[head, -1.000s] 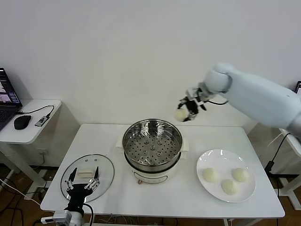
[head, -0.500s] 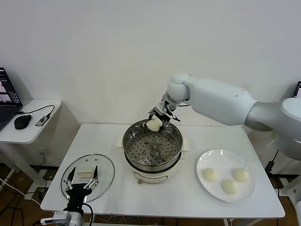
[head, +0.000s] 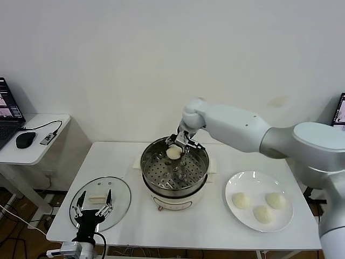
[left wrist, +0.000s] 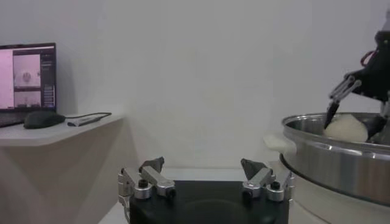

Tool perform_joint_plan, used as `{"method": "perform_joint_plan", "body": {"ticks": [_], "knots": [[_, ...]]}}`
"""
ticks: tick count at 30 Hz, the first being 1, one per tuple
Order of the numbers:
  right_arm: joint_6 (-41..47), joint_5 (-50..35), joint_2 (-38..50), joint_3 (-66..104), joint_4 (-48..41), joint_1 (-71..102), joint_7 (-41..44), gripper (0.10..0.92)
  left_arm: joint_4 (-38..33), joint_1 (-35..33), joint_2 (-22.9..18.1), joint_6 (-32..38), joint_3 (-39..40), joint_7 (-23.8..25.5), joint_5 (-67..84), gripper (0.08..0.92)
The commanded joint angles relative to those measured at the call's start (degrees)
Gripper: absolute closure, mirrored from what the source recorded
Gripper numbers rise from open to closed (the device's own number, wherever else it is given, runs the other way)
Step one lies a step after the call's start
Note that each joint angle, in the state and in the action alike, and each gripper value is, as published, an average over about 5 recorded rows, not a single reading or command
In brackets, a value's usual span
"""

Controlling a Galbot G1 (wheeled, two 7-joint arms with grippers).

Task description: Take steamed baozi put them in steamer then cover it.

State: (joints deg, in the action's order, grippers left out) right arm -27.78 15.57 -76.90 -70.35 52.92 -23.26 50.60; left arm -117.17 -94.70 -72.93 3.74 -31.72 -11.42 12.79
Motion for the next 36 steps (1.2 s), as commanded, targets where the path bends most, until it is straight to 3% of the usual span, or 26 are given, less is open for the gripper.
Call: {"method": "perform_joint_plan", "body": {"ticks": [1,5,8,12,16,26,36], "knots": [[-4.6,6.5,-1.7,0.7,-3.5,1.8,-2.8,0.359,0.0,0.0,0.0,0.1,0.0,0.0,-0.2,0.177],[-3.9,3.9,-0.9,0.4,-1.8,0.5,-2.9,0.266,-0.1,0.0,-0.1,0.2,0.0,0.0,-0.5,0.177],[0.3,-3.9,1.3,-1.2,2.9,-3.2,-0.5,0.215,-0.2,0.0,-0.1,0.2,-0.1,-0.1,-0.5,0.177],[13.3,-18.7,6.9,-3.6,13.2,-10.2,5.7,0.204,-0.6,-0.1,-0.1,0.1,-0.2,-0.1,-0.6,0.177],[26.6,-25.1,14.0,-4.2,21.0,-15.4,9.9,0.202,-1.2,-0.3,0.0,0.0,-0.4,0.0,-0.7,0.177],[50.5,-32.0,35.1,-7.2,40.8,-23.0,10.5,0.203,-3.3,-1.1,0.8,-0.2,-0.8,0.0,-1.5,0.177],[55.0,-24.7,54.0,-8.0,49.6,-15.6,8.0,0.203,-4.7,-2.0,1.4,0.0,-0.9,0.2,-2.7,0.177]]}}
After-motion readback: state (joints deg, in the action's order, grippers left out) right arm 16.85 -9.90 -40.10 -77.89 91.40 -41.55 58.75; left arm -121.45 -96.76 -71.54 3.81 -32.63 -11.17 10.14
